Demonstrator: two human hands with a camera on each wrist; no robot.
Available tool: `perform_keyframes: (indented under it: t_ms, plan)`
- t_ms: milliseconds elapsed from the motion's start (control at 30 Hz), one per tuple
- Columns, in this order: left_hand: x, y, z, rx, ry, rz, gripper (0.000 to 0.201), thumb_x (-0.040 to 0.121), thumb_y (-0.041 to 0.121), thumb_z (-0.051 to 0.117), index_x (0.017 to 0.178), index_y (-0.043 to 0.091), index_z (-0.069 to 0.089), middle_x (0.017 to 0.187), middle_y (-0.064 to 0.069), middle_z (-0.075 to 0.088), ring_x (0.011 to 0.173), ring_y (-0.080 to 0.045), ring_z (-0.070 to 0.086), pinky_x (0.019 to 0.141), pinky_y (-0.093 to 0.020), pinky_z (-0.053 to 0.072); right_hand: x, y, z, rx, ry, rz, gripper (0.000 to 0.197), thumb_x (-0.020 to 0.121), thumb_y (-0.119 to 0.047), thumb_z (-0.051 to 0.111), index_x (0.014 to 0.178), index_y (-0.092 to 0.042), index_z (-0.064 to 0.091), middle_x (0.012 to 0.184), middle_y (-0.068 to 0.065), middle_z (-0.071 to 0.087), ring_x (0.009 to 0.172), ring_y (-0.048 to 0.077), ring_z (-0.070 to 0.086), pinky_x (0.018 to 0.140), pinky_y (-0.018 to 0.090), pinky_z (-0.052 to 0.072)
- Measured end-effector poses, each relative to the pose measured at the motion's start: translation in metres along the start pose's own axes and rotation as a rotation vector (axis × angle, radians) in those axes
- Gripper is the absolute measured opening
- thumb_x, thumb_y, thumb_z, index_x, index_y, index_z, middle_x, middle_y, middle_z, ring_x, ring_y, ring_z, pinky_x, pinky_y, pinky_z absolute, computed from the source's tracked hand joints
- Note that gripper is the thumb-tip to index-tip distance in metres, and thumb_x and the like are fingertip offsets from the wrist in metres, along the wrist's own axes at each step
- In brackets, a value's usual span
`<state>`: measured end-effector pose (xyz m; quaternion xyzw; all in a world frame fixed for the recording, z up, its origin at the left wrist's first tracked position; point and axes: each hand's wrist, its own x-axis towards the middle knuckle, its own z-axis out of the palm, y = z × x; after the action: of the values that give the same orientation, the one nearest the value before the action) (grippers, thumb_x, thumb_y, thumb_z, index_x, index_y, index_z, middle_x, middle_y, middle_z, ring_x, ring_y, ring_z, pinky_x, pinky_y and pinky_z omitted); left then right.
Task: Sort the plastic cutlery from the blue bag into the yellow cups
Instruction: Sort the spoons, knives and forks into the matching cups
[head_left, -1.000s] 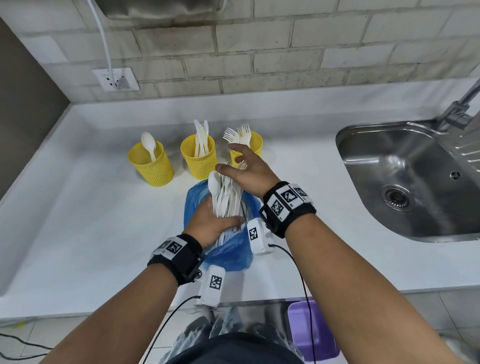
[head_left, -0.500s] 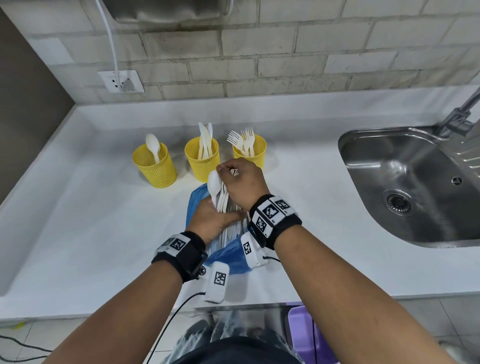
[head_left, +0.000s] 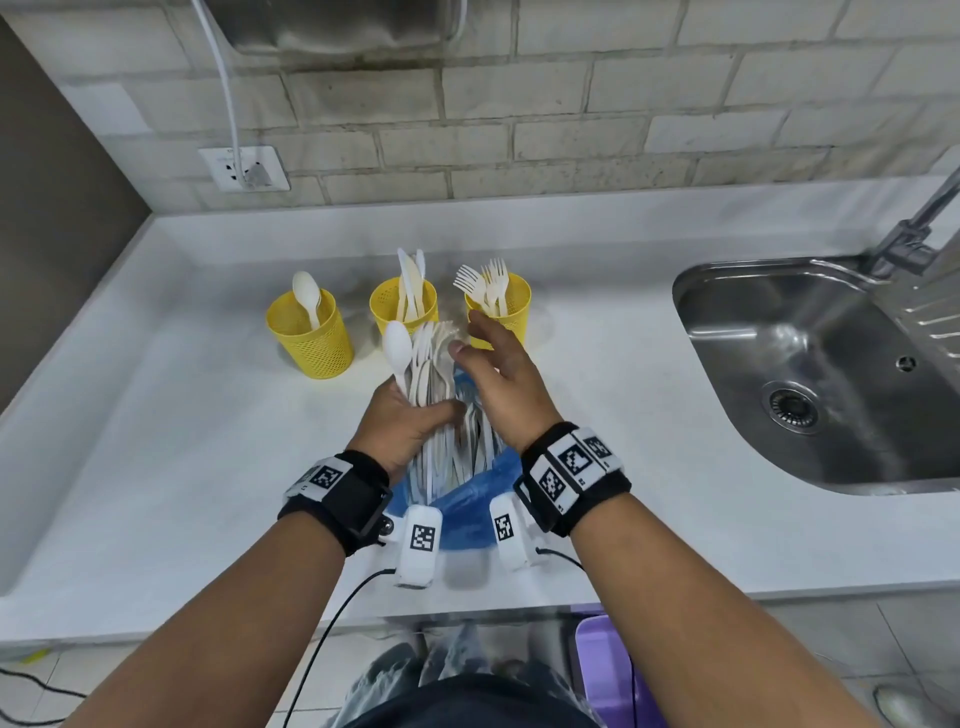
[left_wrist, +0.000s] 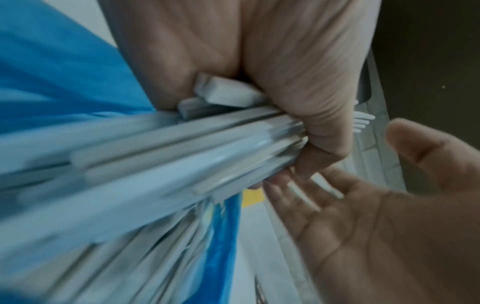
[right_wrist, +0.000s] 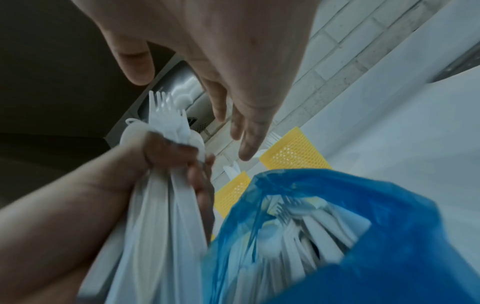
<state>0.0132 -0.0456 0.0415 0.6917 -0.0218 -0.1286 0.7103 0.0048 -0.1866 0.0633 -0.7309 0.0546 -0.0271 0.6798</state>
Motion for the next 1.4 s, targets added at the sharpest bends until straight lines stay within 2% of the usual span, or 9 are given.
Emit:
perform_keyframes:
  t_ms: [233, 400, 567, 700, 867, 1033, 1100, 1233, 1400]
  plan:
    - [0.01, 0.037, 0.002, -0.145, -0.024, 0.138, 0.042, 0.087, -0.015, 0.066, 0.098, 0.024, 0.079, 0.093, -0.01, 0.076, 0.09, -0.025, 0.072, 0.087, -0.04, 0.057, -0.017, 0.015, 0.008, -0.021, -0.085, -0.011, 0.066, 0.075, -0.029, 0.061, 0.14, -0.029, 0.048, 0.133, 0.001, 0.051, 0.114, 0.003, 0.054, 0.101, 0.028, 0.048]
    - [0.008, 0.05, 0.008, -0.138, -0.086, 0.193, 0.043, 0.087, -0.012, 0.069, 0.099, 0.028, 0.081, 0.093, 0.0, 0.078, 0.091, -0.017, 0.073, 0.087, -0.034, 0.057, -0.012, 0.016, 0.013, -0.05, -0.271, 0.078, 0.086, 0.07, -0.025, 0.074, 0.147, -0.024, 0.036, 0.127, 0.004, 0.065, 0.118, 0.018, 0.064, 0.106, 0.044, 0.051]
    - [0.004, 0.054, 0.01, -0.143, -0.102, 0.216, 0.044, 0.088, -0.012, 0.069, 0.099, 0.029, 0.081, 0.094, 0.002, 0.078, 0.095, -0.016, 0.073, 0.092, -0.037, 0.057, -0.006, 0.011, 0.016, 0.146, -0.243, 0.079, 0.074, 0.069, 0.0, 0.081, 0.132, -0.025, 0.053, 0.115, 0.02, 0.071, 0.105, 0.043, 0.069, 0.082, 0.069, 0.056]
    - [0.0, 0.054, 0.011, -0.161, -0.079, 0.247, 0.042, 0.086, -0.013, 0.069, 0.105, 0.025, 0.077, 0.098, 0.002, 0.078, 0.098, -0.015, 0.073, 0.091, -0.032, 0.056, -0.003, 0.007, 0.021, 0.109, -0.27, 0.118, 0.06, 0.069, 0.002, 0.078, 0.125, -0.01, 0.06, 0.099, 0.018, 0.075, 0.086, 0.036, 0.075, 0.068, 0.044, 0.063]
    - [0.003, 0.053, 0.006, 0.013, -0.071, 0.296, 0.041, 0.087, -0.004, 0.075, 0.094, 0.036, 0.079, 0.09, 0.004, 0.078, 0.089, -0.013, 0.073, 0.084, -0.03, 0.057, -0.005, 0.001, 0.026, 0.044, -0.185, 0.136, 0.043, 0.071, -0.002, 0.073, 0.114, -0.005, 0.063, 0.1, 0.015, 0.075, 0.078, 0.037, 0.075, 0.072, 0.054, 0.063]
    - [0.006, 0.048, 0.008, 0.079, -0.029, 0.236, 0.016, 0.088, -0.004, 0.074, 0.101, 0.005, 0.076, 0.091, -0.002, 0.079, 0.09, -0.016, 0.075, 0.086, -0.031, 0.057, -0.01, -0.004, 0.021, -0.062, -0.086, 0.141, 0.02, 0.083, 0.003, 0.063, 0.093, -0.014, 0.061, 0.073, -0.004, 0.063, 0.063, 0.006, 0.06, 0.058, 0.017, 0.048]
    - [0.007, 0.047, 0.012, 0.069, -0.001, 0.212, 0.027, 0.085, -0.001, 0.078, 0.111, 0.001, 0.072, 0.097, -0.004, 0.08, 0.096, -0.017, 0.075, 0.092, -0.038, 0.058, -0.01, -0.001, 0.022, -0.072, -0.05, 0.116, 0.02, 0.088, 0.0, 0.06, 0.103, -0.015, 0.06, 0.086, -0.004, 0.068, 0.08, 0.008, 0.065, 0.067, 0.011, 0.048]
    - [0.004, 0.041, 0.024, -0.012, 0.104, 0.278, 0.093, 0.071, 0.002, 0.09, 0.145, 0.012, 0.036, 0.126, -0.009, 0.07, 0.116, -0.022, 0.07, 0.099, -0.04, 0.058, -0.003, 0.002, 0.031, -0.131, 0.027, 0.062, 0.026, 0.093, -0.014, 0.053, 0.114, -0.007, 0.067, 0.108, 0.01, 0.073, 0.1, 0.024, 0.068, 0.093, 0.035, 0.055]
    - [0.014, 0.034, 0.032, 0.05, 0.224, 0.216, 0.098, 0.058, 0.027, 0.098, 0.138, 0.018, 0.041, 0.116, -0.009, 0.073, 0.106, -0.021, 0.073, 0.094, -0.041, 0.059, -0.003, 0.005, 0.021, -0.187, 0.031, 0.046, 0.038, 0.101, -0.007, 0.055, 0.139, -0.004, 0.051, 0.119, 0.004, 0.063, 0.103, 0.012, 0.064, 0.077, 0.004, 0.043]
